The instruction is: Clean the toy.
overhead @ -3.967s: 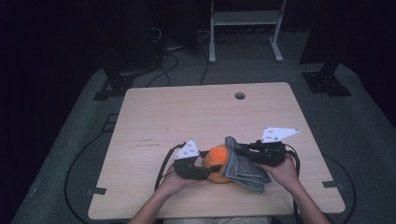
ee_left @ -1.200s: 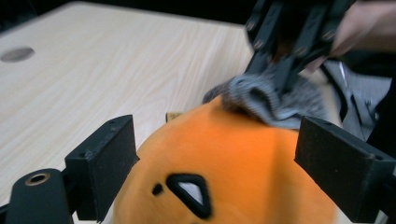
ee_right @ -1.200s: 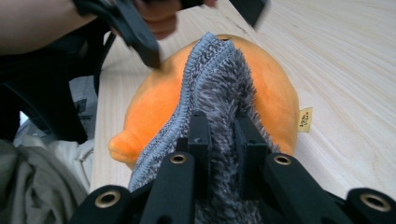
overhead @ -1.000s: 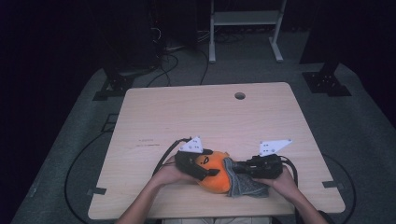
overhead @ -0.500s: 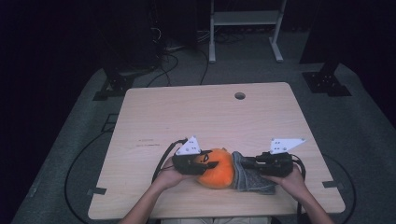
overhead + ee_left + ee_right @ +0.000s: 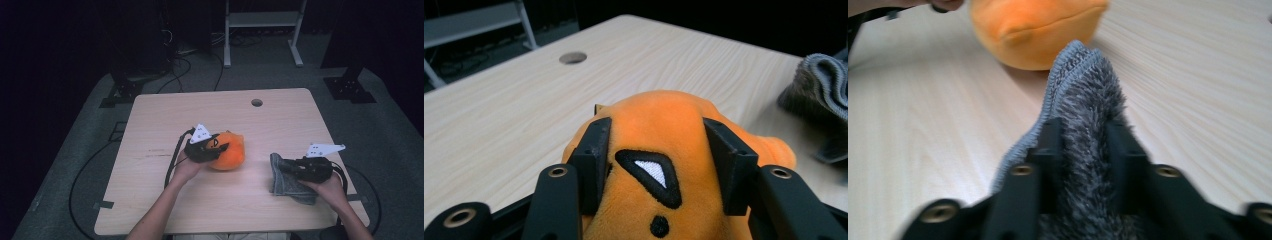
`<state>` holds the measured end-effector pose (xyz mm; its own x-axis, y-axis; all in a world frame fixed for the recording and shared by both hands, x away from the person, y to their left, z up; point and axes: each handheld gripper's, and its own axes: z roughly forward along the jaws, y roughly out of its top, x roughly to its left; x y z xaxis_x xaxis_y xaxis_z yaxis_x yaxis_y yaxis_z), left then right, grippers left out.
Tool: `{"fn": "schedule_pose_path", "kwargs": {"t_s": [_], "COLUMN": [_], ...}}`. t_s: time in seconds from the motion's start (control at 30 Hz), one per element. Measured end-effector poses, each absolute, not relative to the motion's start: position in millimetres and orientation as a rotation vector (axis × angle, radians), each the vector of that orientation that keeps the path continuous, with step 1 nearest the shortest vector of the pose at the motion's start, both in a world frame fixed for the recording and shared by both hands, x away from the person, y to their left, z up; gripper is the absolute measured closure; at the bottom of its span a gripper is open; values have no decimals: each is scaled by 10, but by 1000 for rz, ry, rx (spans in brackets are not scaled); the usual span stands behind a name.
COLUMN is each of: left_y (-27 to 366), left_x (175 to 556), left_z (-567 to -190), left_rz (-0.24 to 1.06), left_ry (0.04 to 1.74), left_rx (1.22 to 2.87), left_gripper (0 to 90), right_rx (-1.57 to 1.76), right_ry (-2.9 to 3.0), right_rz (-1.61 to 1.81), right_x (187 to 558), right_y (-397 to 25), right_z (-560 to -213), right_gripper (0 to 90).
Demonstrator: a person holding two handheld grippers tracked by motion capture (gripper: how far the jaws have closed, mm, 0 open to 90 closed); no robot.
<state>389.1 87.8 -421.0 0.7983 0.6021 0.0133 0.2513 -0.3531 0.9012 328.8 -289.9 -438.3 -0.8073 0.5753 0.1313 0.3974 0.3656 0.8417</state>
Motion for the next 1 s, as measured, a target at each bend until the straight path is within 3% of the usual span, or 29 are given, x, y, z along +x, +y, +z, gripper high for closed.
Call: {"fn": "schedule_pose_path", "kwargs": {"t_s": [0.27,1.0], "left_y": [900,1036], "left_x": [3940,3734], "left_z": [-4230,-4039], "left_rz": [396,361], "left_ry": [664,596], "left_rx": [1939,1932], "left_gripper": [398,210], "right_rx": [957,972], "right_ry": [2359,2290], "right_rz": [1395,1492], "right_x": [3353,3317], "right_y": [-3023,-3066], "right_z": [-4433,-4391], "right_gripper": [517,472]}}
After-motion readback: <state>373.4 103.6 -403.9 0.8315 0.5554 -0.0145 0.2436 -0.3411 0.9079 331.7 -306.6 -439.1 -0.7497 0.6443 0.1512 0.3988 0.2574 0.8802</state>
